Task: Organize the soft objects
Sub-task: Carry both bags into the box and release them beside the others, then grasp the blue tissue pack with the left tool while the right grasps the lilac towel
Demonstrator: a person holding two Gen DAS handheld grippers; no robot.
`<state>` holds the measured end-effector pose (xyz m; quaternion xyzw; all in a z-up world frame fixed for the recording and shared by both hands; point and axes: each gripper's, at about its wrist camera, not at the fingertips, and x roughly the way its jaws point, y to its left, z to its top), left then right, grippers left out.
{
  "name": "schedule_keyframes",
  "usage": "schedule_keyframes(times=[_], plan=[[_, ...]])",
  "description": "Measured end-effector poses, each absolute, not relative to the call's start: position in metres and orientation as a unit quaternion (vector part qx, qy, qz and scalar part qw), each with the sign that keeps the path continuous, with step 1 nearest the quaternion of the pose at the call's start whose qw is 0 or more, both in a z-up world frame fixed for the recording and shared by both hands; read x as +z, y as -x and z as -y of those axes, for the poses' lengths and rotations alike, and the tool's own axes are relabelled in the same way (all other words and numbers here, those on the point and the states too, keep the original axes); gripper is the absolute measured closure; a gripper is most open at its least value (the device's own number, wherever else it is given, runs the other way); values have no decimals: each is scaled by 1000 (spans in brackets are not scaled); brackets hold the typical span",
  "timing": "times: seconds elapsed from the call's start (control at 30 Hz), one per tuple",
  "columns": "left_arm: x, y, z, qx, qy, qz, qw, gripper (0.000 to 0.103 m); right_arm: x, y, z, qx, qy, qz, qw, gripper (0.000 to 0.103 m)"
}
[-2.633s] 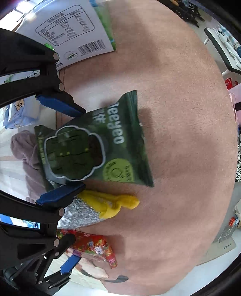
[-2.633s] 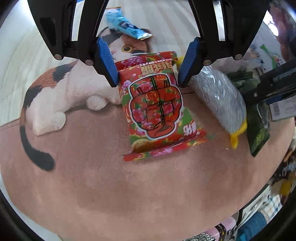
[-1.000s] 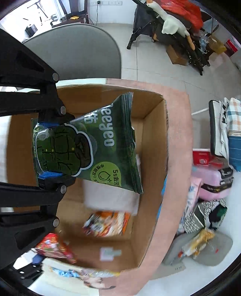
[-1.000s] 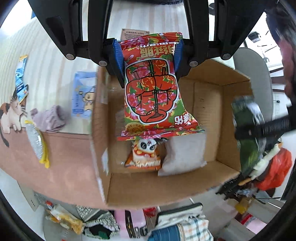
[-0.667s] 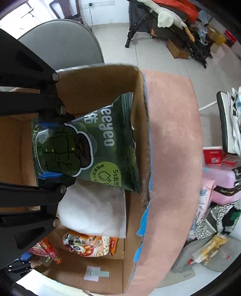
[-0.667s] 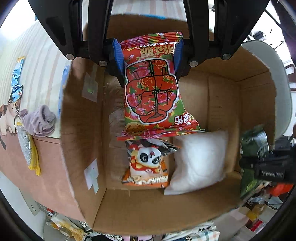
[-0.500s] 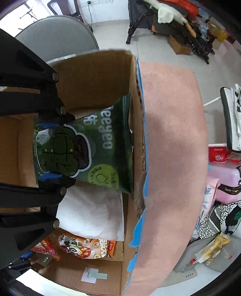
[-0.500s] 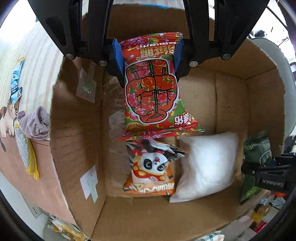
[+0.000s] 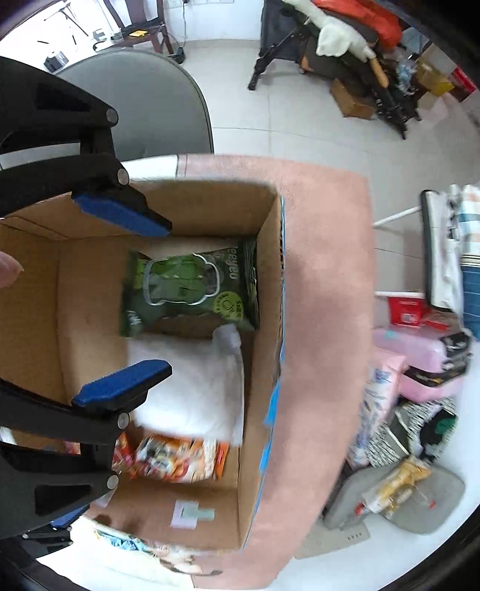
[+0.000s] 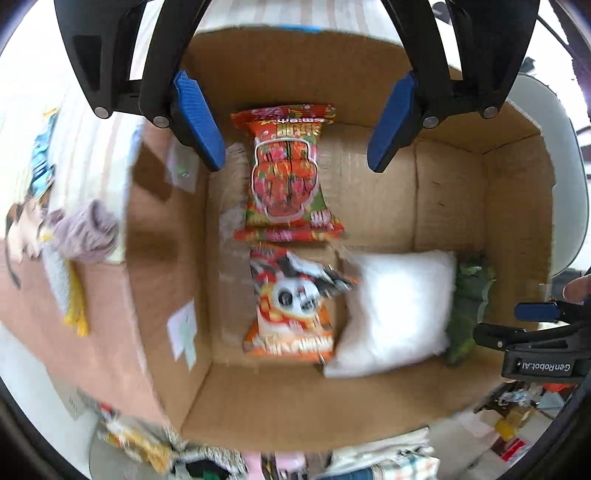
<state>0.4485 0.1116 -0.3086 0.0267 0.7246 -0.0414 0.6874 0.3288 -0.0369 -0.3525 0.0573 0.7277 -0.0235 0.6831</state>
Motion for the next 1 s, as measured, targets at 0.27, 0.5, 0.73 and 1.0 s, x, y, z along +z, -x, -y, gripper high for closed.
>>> schedule_keyframes(times=[0.27,0.5,0.73,1.0], plan=[[-233,-371,-102,-65,-54,-655,751,2,-274,-310,43,-17,-44,-673,738,0],[-194,-321,-95,-41,-47,-617,784,1,-218,-275,63,-6,-70,-638,767,0],[-166,-296,-33,-63,-135,-585,797,1,-192,-240,105,-2,-117,-628,769,0],[-209,-305,130,-186,-364,-557,723,1,-213,-203,219,-85,-169,-636,749,0]])
